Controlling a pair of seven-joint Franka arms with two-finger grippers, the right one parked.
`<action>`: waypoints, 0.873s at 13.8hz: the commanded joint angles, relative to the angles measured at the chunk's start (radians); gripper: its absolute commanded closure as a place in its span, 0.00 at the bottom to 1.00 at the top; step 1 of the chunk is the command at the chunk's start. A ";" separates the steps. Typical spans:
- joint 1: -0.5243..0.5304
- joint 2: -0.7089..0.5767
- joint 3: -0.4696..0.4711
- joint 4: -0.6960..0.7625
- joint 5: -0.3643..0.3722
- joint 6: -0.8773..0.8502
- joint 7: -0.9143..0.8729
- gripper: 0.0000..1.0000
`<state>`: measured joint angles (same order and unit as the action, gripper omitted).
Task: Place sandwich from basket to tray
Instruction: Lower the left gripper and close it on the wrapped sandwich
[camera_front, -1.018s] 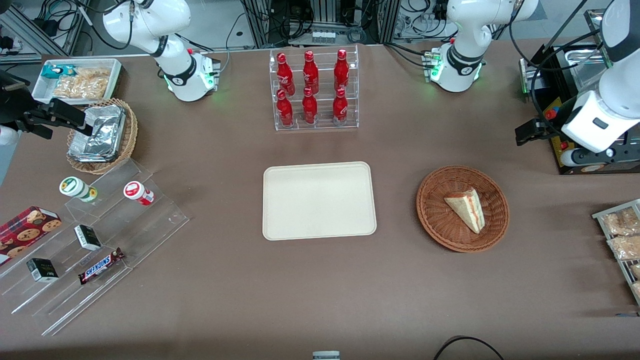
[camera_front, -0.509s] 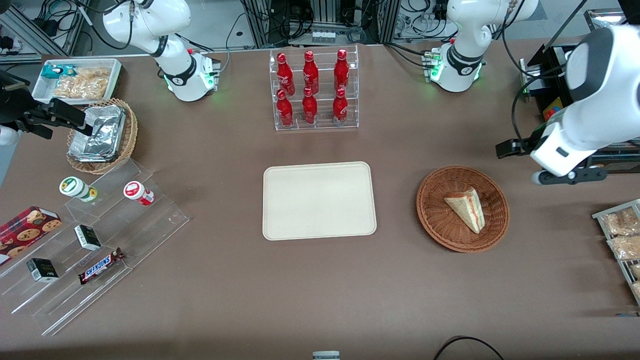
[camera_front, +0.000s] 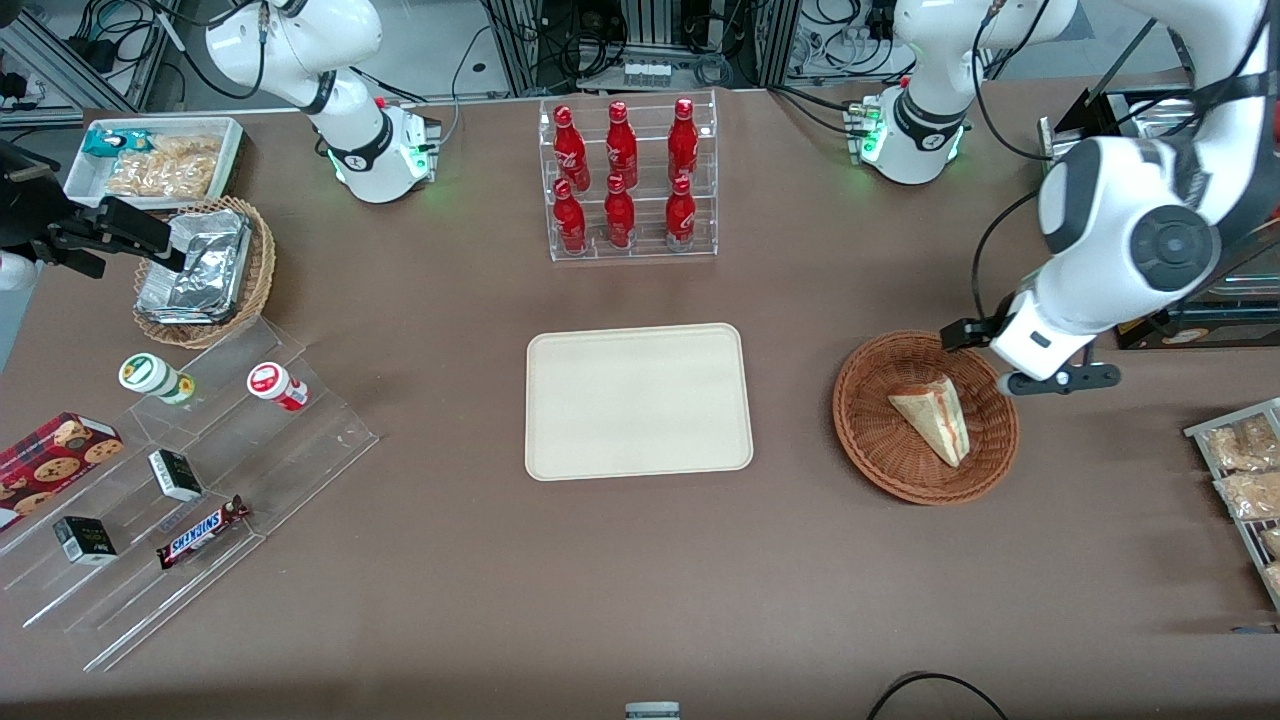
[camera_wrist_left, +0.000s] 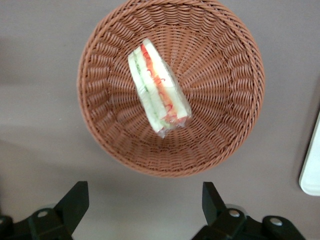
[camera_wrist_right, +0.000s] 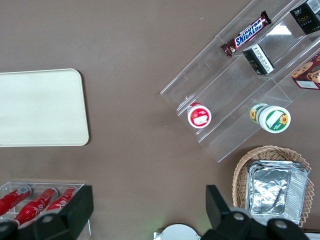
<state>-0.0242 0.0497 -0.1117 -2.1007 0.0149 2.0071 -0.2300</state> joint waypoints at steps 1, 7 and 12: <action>-0.011 -0.033 0.001 -0.108 0.016 0.140 -0.061 0.00; -0.010 0.056 0.000 -0.122 -0.001 0.281 -0.388 0.00; -0.010 0.131 0.000 -0.108 -0.016 0.367 -0.567 0.00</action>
<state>-0.0298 0.1557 -0.1126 -2.2216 0.0075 2.3486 -0.7422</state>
